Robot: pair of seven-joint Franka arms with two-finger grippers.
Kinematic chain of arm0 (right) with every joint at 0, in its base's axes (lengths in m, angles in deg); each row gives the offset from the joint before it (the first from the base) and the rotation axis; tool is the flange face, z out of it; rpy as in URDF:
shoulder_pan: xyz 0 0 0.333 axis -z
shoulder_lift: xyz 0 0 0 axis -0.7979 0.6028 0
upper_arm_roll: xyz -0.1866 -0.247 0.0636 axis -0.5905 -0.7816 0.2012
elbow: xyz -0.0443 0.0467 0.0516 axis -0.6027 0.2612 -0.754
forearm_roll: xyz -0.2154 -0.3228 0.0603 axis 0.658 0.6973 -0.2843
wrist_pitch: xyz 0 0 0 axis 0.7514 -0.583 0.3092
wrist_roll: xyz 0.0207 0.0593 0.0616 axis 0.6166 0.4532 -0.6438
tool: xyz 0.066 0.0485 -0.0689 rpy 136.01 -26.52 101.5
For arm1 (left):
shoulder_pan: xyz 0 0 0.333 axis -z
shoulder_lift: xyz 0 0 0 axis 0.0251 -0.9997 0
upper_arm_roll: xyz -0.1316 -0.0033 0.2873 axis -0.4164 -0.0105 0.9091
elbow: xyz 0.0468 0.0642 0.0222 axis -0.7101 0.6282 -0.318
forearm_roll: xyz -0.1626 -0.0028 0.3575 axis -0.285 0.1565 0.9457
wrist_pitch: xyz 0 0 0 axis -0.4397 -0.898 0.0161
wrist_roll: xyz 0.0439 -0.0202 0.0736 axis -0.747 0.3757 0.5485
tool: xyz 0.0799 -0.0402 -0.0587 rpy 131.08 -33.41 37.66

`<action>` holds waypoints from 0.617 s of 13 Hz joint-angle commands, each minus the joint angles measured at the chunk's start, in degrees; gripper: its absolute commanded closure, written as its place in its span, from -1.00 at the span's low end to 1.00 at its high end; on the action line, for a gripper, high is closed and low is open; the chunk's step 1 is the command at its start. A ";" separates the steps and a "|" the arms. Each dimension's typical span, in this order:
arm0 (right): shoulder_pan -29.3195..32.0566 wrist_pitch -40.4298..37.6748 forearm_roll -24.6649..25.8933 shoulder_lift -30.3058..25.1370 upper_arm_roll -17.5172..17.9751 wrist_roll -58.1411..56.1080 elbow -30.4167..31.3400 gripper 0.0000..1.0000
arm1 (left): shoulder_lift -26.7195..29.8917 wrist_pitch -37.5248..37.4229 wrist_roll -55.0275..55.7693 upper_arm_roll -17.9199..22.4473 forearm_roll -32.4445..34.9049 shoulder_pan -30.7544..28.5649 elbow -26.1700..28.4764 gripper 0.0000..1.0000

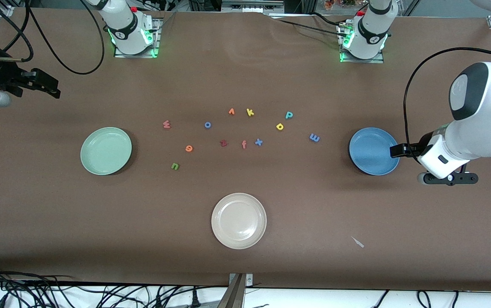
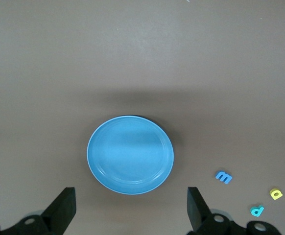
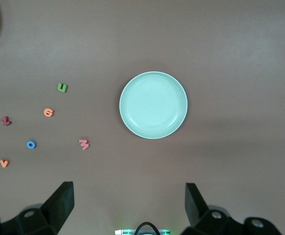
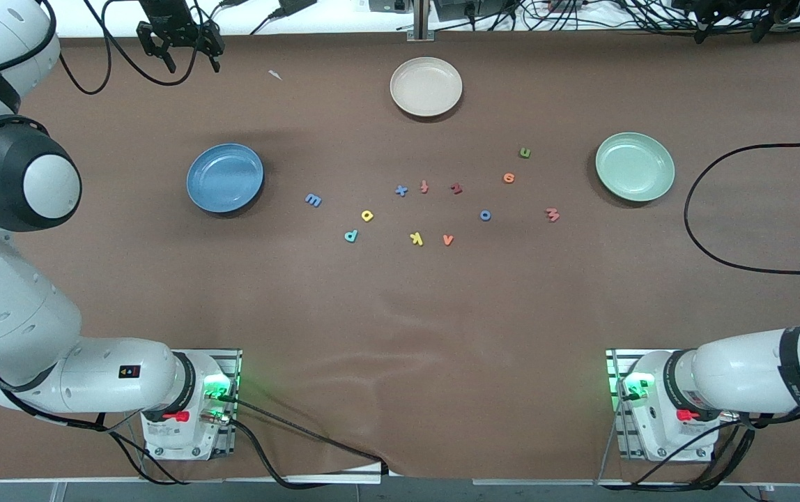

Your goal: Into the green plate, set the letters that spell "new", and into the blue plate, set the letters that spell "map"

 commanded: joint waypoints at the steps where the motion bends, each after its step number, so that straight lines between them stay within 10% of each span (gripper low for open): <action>1: -0.26 -0.77 0.74 -0.04 0.06 -0.19 -0.76 -1.00 | -1.13 -0.61 2.01 -0.28 -0.67 1.00 -0.42 -1.00; 8: -0.26 -1.03 -0.31 4.15 0.06 -0.54 -0.76 -1.00 | -4.73 -0.17 28.63 -1.07 -8.44 4.26 1.51 -1.00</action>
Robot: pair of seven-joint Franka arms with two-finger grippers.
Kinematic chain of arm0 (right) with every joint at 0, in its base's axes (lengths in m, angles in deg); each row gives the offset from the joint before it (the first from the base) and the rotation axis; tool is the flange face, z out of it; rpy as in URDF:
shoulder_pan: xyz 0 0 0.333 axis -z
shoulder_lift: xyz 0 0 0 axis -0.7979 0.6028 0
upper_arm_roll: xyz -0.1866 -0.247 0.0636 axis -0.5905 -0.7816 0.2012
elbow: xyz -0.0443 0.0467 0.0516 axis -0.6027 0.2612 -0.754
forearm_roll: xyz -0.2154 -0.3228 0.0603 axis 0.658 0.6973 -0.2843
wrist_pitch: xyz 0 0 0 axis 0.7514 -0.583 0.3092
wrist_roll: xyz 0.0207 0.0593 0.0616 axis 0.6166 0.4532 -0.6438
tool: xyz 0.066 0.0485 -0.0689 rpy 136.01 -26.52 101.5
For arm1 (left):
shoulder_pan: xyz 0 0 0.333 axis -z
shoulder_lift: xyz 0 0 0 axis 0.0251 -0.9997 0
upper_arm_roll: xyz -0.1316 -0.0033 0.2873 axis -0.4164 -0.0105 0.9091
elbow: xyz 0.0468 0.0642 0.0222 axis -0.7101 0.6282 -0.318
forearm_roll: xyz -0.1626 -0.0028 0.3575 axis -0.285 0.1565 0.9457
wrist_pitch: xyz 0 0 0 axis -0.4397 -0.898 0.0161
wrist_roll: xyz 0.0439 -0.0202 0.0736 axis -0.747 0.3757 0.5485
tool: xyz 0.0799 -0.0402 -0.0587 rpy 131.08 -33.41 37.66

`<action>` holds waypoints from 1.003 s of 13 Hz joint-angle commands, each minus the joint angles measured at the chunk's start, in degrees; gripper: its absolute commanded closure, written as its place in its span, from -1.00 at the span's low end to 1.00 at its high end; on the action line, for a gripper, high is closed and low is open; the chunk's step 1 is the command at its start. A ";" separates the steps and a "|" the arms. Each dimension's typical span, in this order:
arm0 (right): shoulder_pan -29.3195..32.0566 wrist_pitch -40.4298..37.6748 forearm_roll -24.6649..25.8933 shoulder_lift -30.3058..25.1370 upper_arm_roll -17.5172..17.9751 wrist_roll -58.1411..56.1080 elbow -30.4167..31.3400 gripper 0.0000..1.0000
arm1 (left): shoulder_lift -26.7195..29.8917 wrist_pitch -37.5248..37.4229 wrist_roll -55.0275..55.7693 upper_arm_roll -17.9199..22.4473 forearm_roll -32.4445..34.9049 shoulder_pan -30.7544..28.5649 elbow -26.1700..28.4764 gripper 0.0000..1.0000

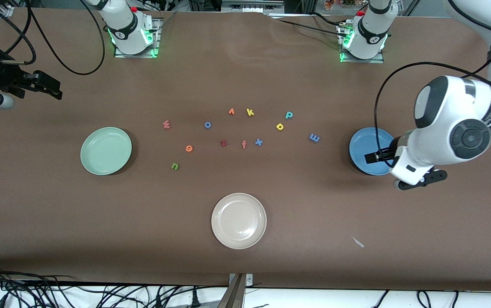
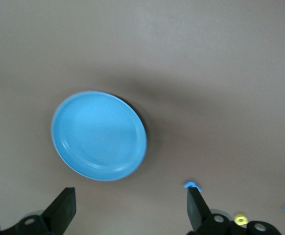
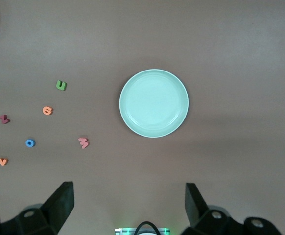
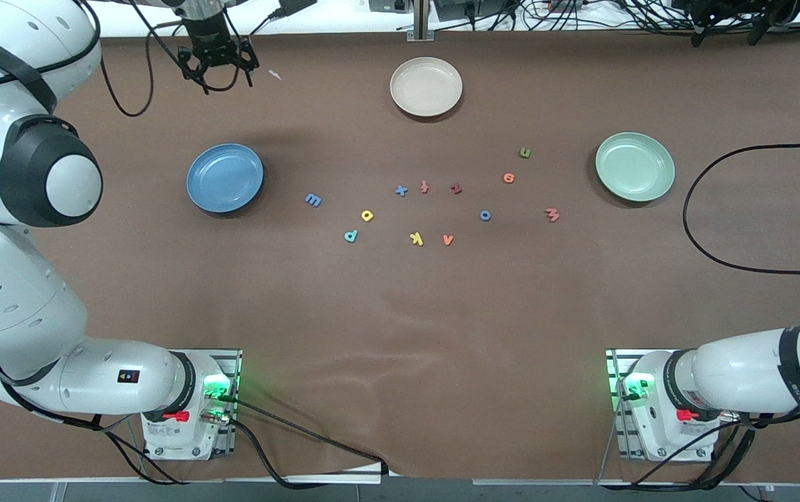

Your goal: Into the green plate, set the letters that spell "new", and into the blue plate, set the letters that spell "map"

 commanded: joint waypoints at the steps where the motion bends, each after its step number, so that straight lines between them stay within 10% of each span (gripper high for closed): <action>1: -0.50 -1.52 -0.34 3.44 0.24 -0.13 -0.67 -1.00 | -0.85 0.24 6.37 0.21 -8.43 -0.04 1.90 -1.00; 6: -6.82 3.99 -1.48 7.76 1.21 3.63 2.13 -1.00 | -0.58 13.15 26.47 -4.17 -8.81 0.49 13.48 -0.98; 13: -7.27 26.39 -1.92 4.95 6.12 9.53 23.38 -1.00 | 1.61 33.00 36.71 -9.02 -8.19 0.49 30.79 -0.75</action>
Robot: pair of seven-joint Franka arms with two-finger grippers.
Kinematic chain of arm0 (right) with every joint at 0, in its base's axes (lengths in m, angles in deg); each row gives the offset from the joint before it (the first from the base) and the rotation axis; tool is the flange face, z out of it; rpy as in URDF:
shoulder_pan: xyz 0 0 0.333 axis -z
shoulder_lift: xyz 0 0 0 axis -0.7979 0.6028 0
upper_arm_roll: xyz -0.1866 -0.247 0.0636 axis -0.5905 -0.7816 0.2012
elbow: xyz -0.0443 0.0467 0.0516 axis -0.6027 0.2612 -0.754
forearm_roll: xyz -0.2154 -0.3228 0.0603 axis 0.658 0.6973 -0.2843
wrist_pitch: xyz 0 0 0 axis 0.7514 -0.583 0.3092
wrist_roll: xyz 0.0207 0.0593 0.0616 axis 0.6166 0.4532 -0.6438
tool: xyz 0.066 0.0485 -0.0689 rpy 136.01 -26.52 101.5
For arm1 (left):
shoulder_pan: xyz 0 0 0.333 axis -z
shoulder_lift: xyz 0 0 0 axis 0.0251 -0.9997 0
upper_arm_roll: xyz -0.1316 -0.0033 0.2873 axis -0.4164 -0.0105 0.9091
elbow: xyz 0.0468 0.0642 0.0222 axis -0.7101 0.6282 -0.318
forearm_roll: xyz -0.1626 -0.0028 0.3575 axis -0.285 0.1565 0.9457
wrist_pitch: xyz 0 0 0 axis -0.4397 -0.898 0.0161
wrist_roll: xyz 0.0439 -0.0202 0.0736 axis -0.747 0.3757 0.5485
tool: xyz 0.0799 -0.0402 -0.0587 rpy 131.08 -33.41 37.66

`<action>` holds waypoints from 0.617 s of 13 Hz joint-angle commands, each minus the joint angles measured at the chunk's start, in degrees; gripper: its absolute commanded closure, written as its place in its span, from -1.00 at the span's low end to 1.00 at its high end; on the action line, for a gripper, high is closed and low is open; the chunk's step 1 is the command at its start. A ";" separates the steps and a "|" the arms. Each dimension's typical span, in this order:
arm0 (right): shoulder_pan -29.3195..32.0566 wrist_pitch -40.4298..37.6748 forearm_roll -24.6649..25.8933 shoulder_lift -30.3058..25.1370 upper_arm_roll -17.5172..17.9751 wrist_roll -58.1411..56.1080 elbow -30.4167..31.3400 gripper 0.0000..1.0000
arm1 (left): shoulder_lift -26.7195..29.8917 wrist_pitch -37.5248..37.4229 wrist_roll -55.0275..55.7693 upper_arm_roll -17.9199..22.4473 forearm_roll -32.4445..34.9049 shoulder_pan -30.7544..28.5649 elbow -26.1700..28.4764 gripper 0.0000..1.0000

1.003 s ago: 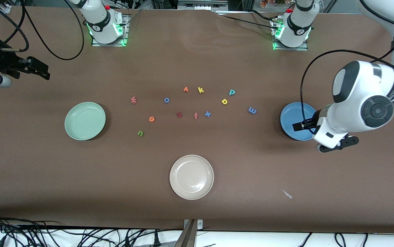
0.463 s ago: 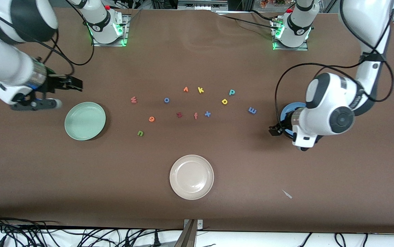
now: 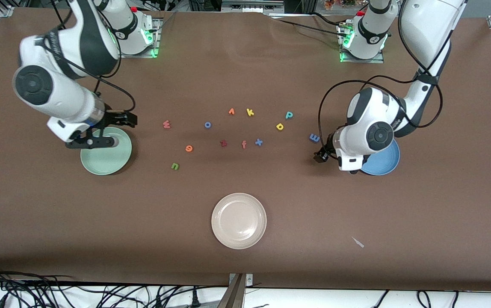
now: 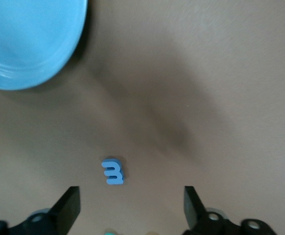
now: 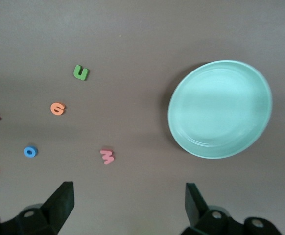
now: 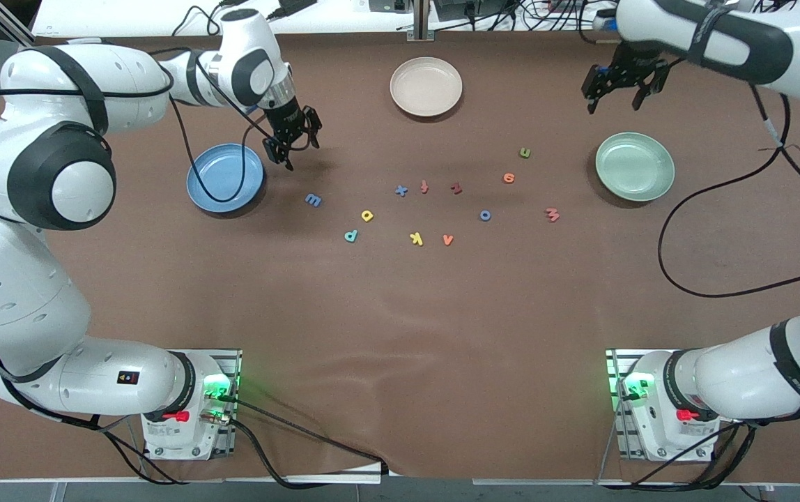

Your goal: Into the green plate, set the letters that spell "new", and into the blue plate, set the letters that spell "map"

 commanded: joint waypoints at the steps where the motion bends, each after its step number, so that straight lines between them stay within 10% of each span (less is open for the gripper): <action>1: 0.18 8.47 -0.75 -3.81 2.28 3.70 9.66 -1.00 | 3.93 8.38 1.74 -0.50 -0.90 0.34 9.18 -0.74; 8: 0.18 25.26 -0.66 -2.32 4.84 4.77 22.51 -1.00 | 4.03 18.86 9.38 -0.50 1.99 3.86 17.11 -0.60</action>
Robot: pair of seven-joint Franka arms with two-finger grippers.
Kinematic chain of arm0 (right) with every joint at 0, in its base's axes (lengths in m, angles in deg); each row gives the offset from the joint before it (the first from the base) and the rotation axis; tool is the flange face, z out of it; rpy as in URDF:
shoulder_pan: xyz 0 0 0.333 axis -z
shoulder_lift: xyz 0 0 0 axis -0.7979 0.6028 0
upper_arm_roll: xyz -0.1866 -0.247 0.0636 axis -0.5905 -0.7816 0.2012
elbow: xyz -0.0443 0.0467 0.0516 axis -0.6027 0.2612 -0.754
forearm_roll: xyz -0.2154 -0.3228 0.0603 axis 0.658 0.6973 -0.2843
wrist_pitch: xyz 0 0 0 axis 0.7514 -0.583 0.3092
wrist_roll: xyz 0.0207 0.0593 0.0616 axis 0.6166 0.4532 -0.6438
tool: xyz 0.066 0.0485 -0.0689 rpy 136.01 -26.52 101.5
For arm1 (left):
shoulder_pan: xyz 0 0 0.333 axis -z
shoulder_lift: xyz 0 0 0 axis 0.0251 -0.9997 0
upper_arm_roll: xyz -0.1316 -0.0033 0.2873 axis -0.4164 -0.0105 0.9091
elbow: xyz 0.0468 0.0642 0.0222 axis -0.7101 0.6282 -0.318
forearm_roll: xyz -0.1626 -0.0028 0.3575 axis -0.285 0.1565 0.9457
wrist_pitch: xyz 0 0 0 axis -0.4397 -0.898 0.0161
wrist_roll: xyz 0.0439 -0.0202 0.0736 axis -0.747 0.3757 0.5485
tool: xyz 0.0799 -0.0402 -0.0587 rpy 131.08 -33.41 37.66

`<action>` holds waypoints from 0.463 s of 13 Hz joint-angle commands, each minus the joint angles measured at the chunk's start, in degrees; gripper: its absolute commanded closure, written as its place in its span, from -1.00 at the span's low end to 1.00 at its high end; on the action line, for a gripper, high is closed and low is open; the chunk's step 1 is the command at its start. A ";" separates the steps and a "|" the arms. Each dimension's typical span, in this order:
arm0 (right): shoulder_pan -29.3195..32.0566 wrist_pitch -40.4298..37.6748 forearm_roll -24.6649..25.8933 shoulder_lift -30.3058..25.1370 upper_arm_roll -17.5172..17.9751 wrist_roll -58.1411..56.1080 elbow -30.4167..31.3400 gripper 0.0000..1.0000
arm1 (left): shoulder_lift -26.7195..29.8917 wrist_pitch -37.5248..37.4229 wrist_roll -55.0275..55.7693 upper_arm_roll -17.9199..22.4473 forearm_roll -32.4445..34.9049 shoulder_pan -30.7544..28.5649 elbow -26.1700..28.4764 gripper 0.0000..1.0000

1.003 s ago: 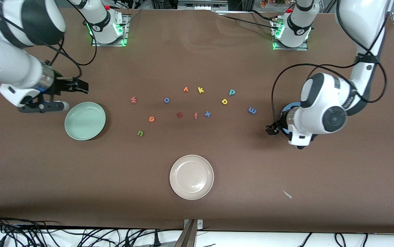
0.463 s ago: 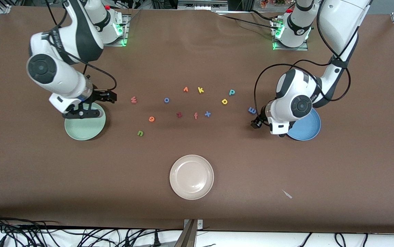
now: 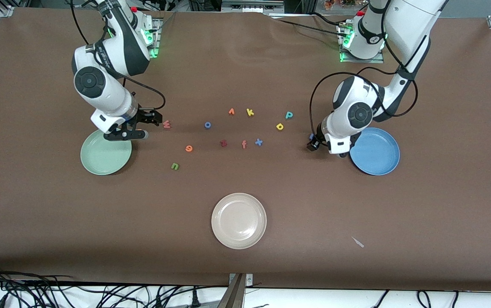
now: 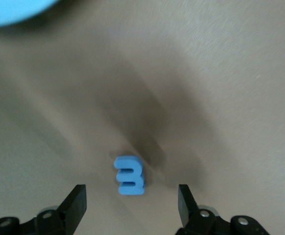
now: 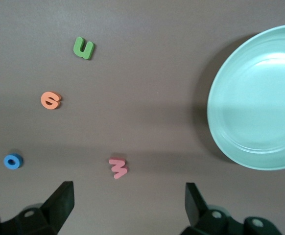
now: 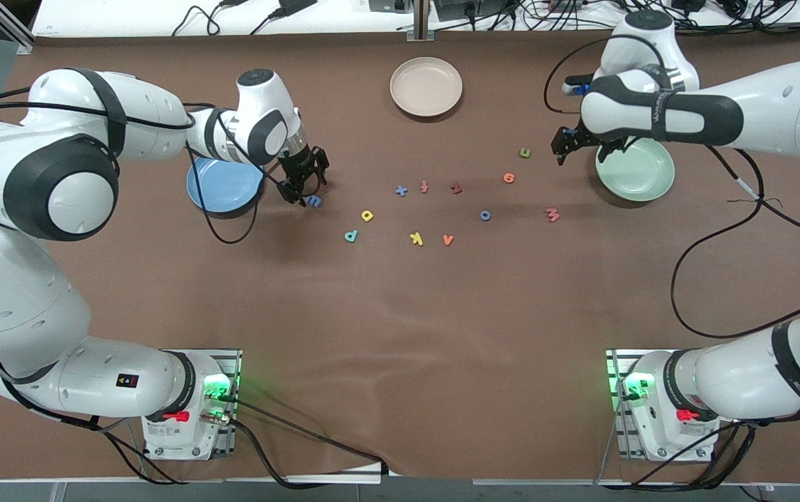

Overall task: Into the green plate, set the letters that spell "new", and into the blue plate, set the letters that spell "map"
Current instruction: 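Grasp the blue m with the left gripper while the right gripper grasps the pink m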

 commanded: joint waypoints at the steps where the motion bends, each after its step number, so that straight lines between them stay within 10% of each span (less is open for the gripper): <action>1: 0.13 6.00 -0.65 0.44 0.60 0.49 4.17 -1.00 | 1.82 2.90 4.08 0.31 2.48 0.88 2.59 -0.58; 6: 0.04 13.39 -0.21 8.52 1.92 -0.04 4.17 -0.99 | -0.38 5.81 4.44 0.40 2.75 0.97 2.59 -0.37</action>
